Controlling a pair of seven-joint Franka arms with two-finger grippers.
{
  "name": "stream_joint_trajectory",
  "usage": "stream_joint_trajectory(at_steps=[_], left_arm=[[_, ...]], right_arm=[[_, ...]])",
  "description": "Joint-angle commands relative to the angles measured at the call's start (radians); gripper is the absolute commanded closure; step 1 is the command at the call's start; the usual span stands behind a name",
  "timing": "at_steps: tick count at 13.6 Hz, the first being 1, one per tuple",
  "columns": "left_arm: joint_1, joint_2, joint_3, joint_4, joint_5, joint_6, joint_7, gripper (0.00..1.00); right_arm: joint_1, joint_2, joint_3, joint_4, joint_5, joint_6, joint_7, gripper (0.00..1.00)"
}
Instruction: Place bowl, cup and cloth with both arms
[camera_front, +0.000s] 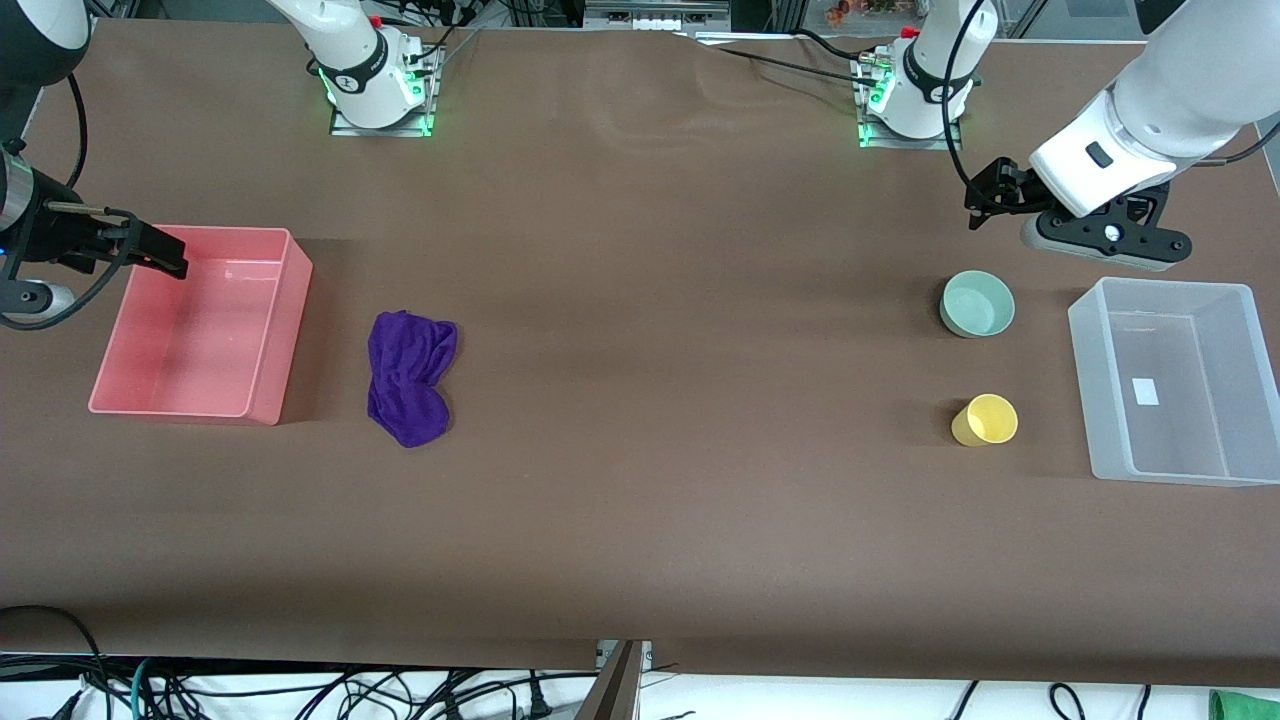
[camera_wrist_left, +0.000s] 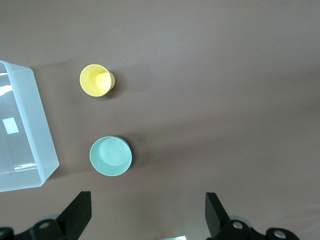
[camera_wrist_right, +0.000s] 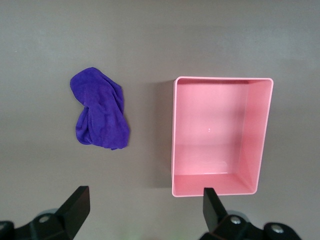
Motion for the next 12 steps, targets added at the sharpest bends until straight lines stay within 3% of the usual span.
stream_joint_trajectory(at_steps=[1,3,12], left_arm=[[0.023,-0.003,0.009,0.01,-0.017,-0.016,0.01,0.0],[0.062,0.001,0.009,0.01,-0.023,-0.015,0.012,0.0],[0.062,0.013,0.008,0.013,-0.023,-0.008,0.011,0.0]], right_arm=[[-0.004,-0.002,0.001,0.005,0.009,0.009,0.005,0.0],[-0.004,0.001,0.0,0.005,0.01,0.009,0.003,0.0],[0.002,0.006,0.006,0.005,0.01,0.008,0.011,0.0]])
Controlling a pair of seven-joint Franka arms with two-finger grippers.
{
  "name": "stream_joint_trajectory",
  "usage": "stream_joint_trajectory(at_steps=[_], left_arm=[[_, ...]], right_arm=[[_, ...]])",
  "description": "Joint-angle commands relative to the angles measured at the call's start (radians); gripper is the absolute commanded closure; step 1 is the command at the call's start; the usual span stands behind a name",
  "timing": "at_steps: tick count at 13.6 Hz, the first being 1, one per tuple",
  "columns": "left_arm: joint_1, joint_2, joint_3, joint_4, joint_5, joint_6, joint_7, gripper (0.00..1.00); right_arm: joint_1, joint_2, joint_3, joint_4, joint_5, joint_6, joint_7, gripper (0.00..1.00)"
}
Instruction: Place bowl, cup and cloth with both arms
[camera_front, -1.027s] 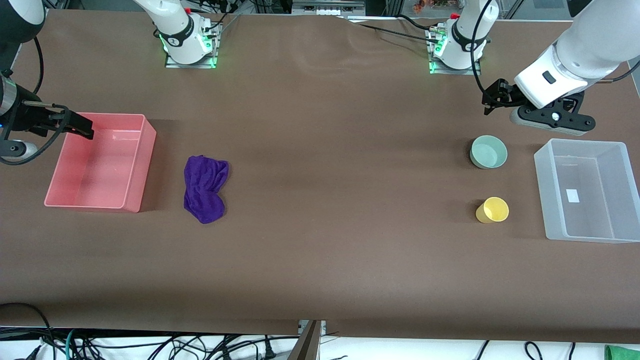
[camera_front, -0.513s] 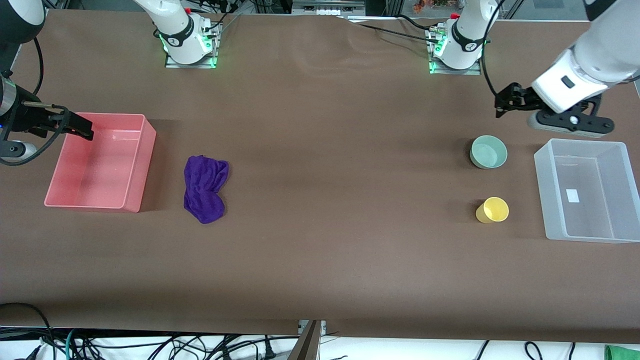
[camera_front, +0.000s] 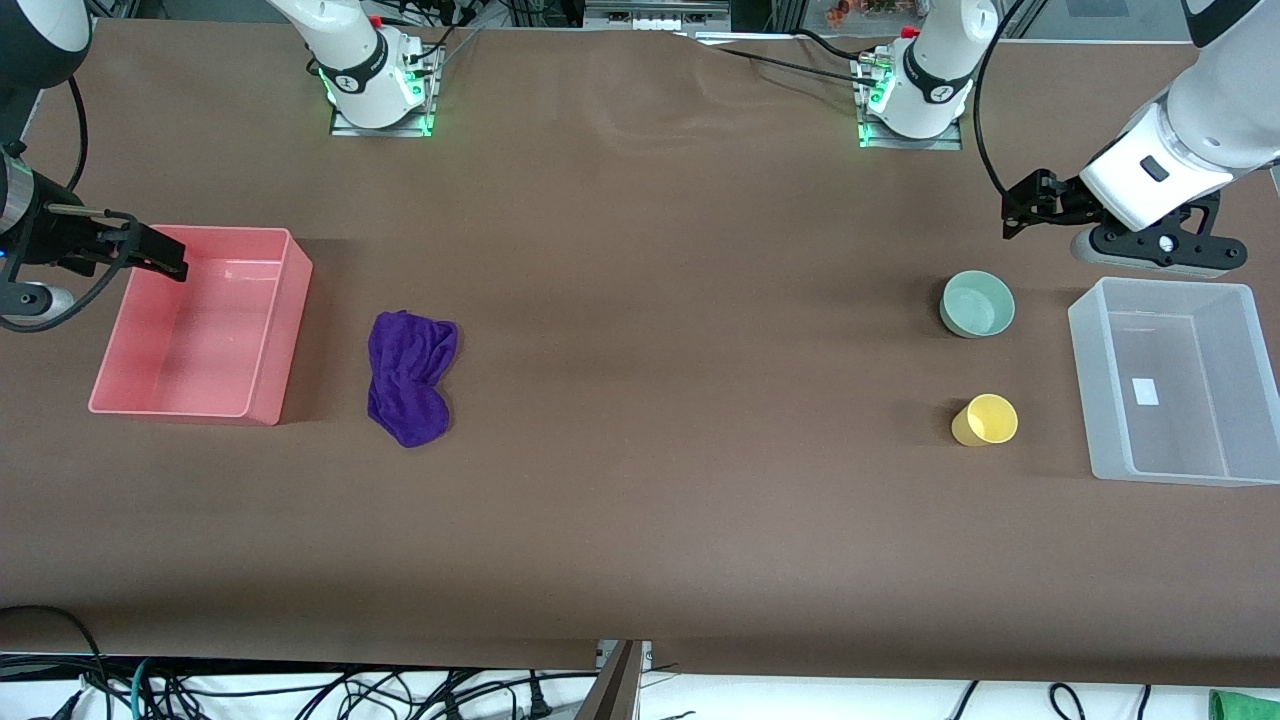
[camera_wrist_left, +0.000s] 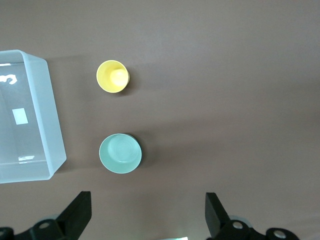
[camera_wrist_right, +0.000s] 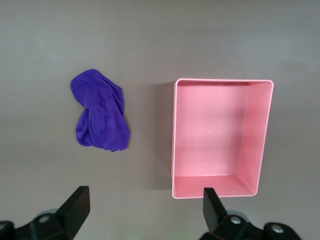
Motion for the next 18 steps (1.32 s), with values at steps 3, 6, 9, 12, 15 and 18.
stream_joint_trajectory(at_steps=[3,6,9,12,15,18], left_arm=[[0.01,0.01,0.0,0.014,-0.023,-0.014,0.01,0.0],[0.01,0.01,0.0,0.011,-0.024,-0.025,0.01,0.0],[0.001,0.027,-0.006,0.0,-0.023,-0.071,0.011,0.0],[0.001,0.091,-0.008,-0.017,-0.014,-0.097,0.013,0.0],[0.046,0.116,-0.005,-0.119,0.0,0.02,0.216,0.0],[0.102,0.109,-0.005,-0.263,0.043,0.142,0.458,0.0]], right_arm=[[0.003,0.002,0.008,0.005,0.012,0.003,0.022,0.0],[0.0,0.001,0.008,-0.042,0.012,0.056,0.011,0.0],[0.015,0.01,0.027,-0.2,0.001,0.185,0.014,0.0],[0.015,0.042,0.031,-0.341,0.01,0.374,0.02,0.0],[0.018,0.109,0.065,-0.415,0.012,0.512,0.026,0.0],[0.032,0.209,0.067,-0.434,0.012,0.631,0.03,0.0]])
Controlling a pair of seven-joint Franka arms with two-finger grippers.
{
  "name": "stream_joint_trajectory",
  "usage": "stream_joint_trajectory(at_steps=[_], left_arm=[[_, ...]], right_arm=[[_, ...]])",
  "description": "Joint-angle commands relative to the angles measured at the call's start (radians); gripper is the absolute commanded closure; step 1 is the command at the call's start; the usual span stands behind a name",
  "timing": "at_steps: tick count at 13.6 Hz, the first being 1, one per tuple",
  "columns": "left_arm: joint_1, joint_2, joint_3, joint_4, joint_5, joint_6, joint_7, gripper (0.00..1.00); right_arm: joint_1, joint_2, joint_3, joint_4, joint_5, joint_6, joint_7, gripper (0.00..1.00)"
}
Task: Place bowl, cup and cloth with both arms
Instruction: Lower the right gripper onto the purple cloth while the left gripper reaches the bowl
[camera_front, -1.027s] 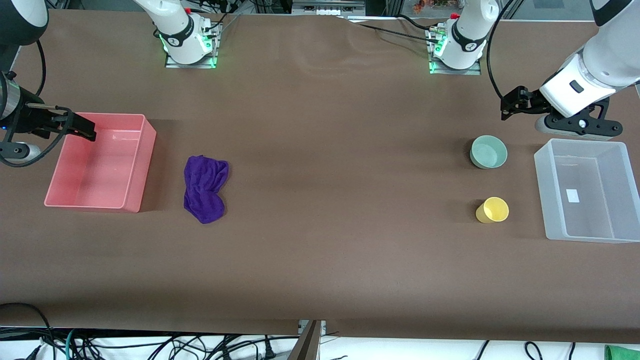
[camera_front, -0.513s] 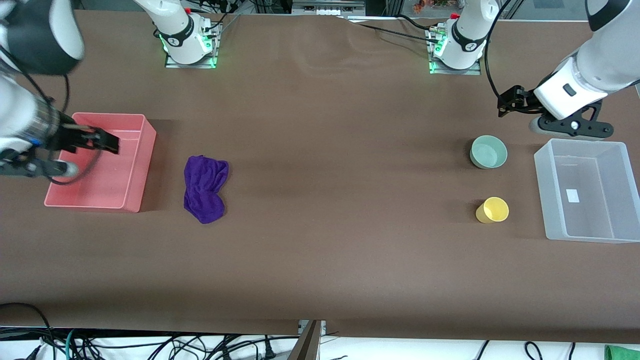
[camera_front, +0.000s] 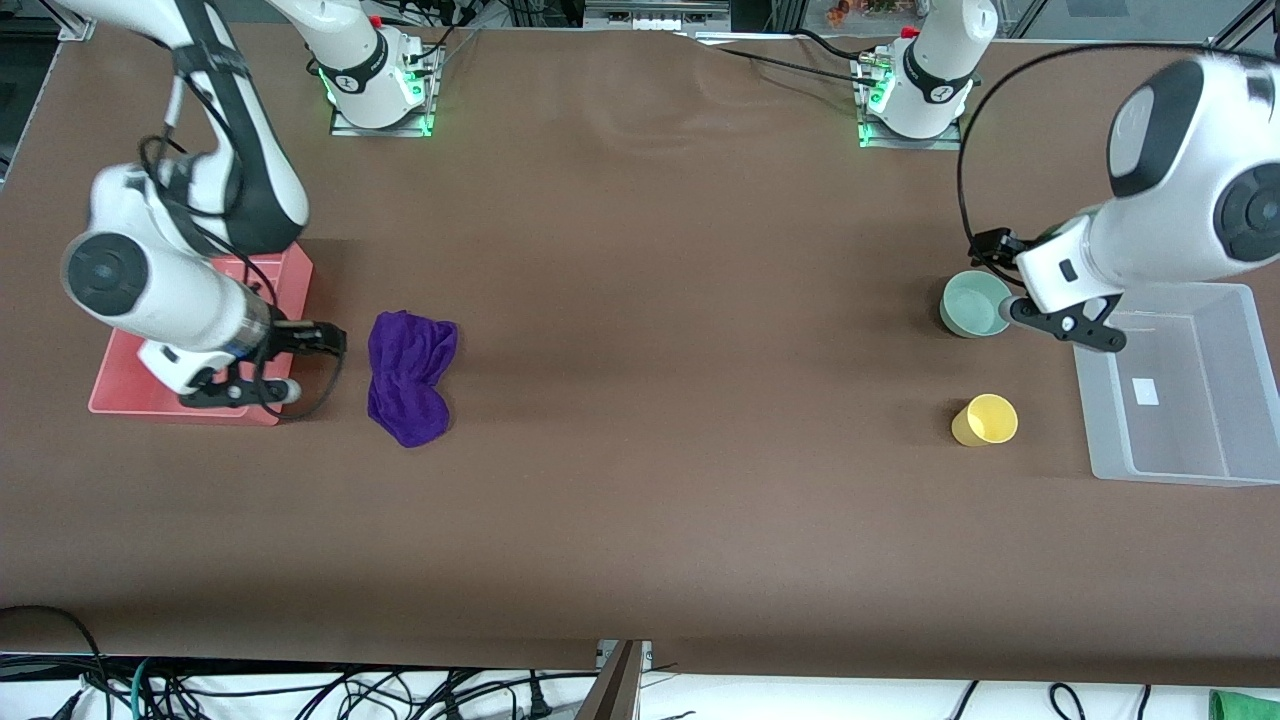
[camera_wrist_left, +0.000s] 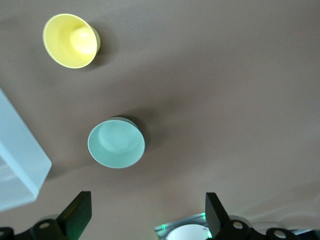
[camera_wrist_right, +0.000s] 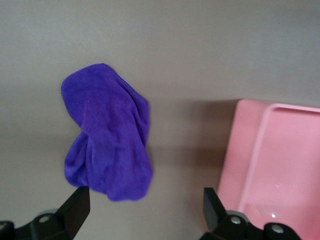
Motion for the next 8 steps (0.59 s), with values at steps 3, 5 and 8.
stream_joint_trajectory(at_steps=[3,5,8], left_arm=[[0.058,-0.041,-0.004,-0.263,0.115,0.229,0.252,0.0],[0.076,-0.031,-0.004,-0.355,0.146,0.356,0.337,0.0],[0.123,0.031,-0.004,-0.469,0.207,0.619,0.533,0.0]], right_arm=[[0.059,0.137,0.007,-0.009,0.01,0.161,0.057,0.0],[0.078,0.186,0.016,-0.012,0.01,0.218,0.094,0.0],[0.09,0.252,0.016,-0.022,0.01,0.289,0.094,0.0]])
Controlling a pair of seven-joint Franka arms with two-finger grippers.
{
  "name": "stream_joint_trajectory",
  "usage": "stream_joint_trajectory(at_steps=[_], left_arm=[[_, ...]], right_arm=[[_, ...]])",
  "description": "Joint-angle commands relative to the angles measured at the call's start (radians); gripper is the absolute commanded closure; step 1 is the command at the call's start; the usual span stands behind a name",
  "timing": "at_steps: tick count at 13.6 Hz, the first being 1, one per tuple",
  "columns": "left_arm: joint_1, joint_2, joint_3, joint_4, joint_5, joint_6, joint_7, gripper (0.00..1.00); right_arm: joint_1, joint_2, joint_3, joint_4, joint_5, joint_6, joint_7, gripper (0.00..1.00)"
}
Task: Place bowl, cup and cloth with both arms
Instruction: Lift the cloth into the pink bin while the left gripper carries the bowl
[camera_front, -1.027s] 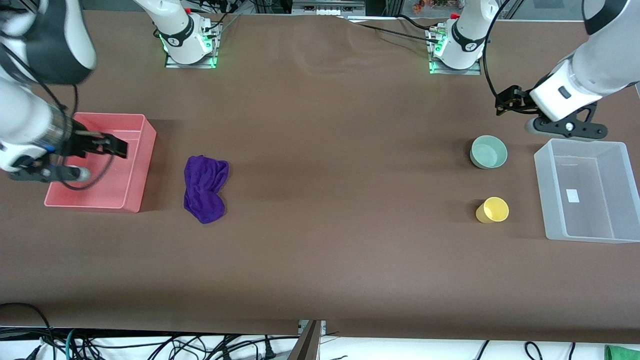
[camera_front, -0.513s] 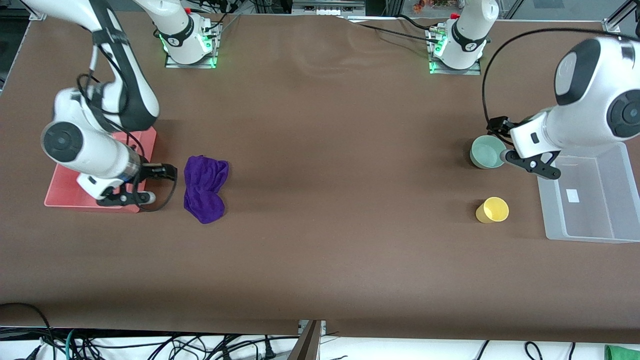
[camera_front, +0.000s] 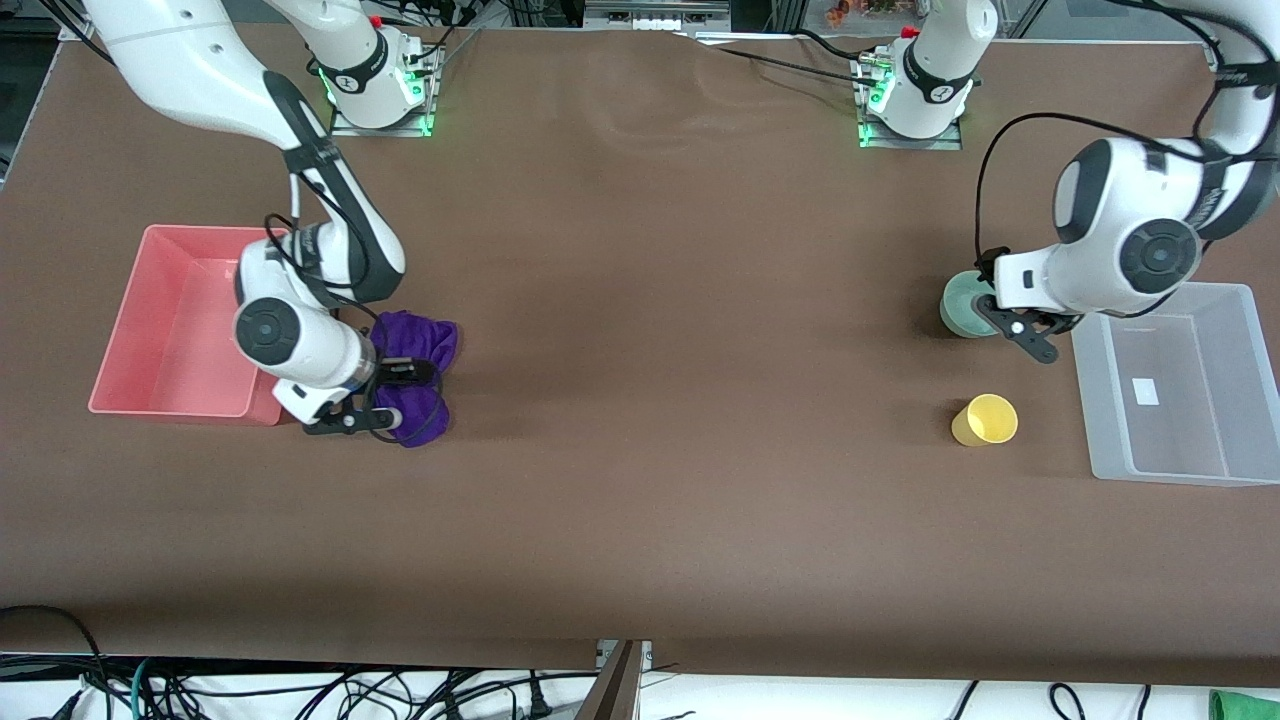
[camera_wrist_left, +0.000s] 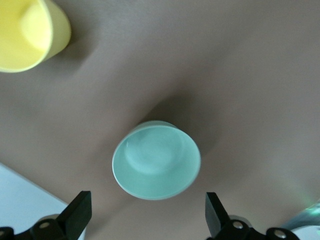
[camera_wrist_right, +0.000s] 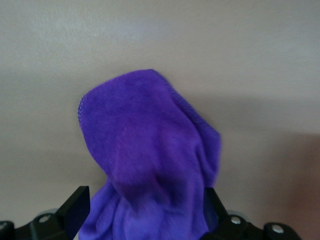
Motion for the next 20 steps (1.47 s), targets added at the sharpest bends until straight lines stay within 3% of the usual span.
stream_joint_trajectory(at_steps=[1,2,3,4,6,8,10,14,16,18,20], left_arm=[[0.065,0.041,-0.006,-0.065,0.045,0.164,0.189,0.0],[0.079,0.077,-0.008,-0.065,0.044,0.198,0.241,0.0],[0.112,0.11,-0.01,-0.074,0.044,0.239,0.257,0.0],[0.128,0.131,-0.01,-0.088,0.044,0.284,0.264,0.01],[0.148,0.136,-0.016,-0.122,0.03,0.312,0.278,0.14],[0.146,0.15,-0.016,-0.122,0.019,0.316,0.278,0.51],[0.146,0.159,-0.016,-0.122,0.004,0.321,0.278,1.0],[0.148,0.145,-0.017,-0.107,0.001,0.306,0.28,1.0],[0.145,0.096,-0.029,-0.067,0.001,0.222,0.277,1.0],[0.145,0.072,-0.04,0.084,0.001,-0.009,0.3,1.0],[0.151,0.093,-0.034,0.252,0.002,-0.14,0.394,1.0]], right_arm=[[-0.002,0.026,0.003,-0.018,0.009,0.046,0.003,0.17],[-0.002,0.026,0.002,-0.024,0.009,0.043,-0.002,0.61],[0.0,0.024,0.003,-0.024,0.008,0.033,-0.006,0.96],[0.0,0.024,0.003,-0.022,0.008,0.032,-0.017,1.0],[-0.003,0.014,0.003,-0.016,0.006,0.02,-0.025,1.0],[-0.017,-0.034,0.003,0.004,0.008,-0.054,-0.052,1.0],[-0.041,-0.123,0.002,0.017,0.008,-0.167,-0.086,1.0],[-0.13,-0.247,-0.025,0.064,0.009,-0.436,-0.279,1.0],[-0.137,-0.284,-0.12,0.058,0.0,-0.508,-0.426,1.0],[-0.138,-0.295,-0.231,0.042,-0.005,-0.529,-0.567,1.0],[-0.138,-0.299,-0.317,0.012,-0.005,-0.519,-0.635,1.0]])
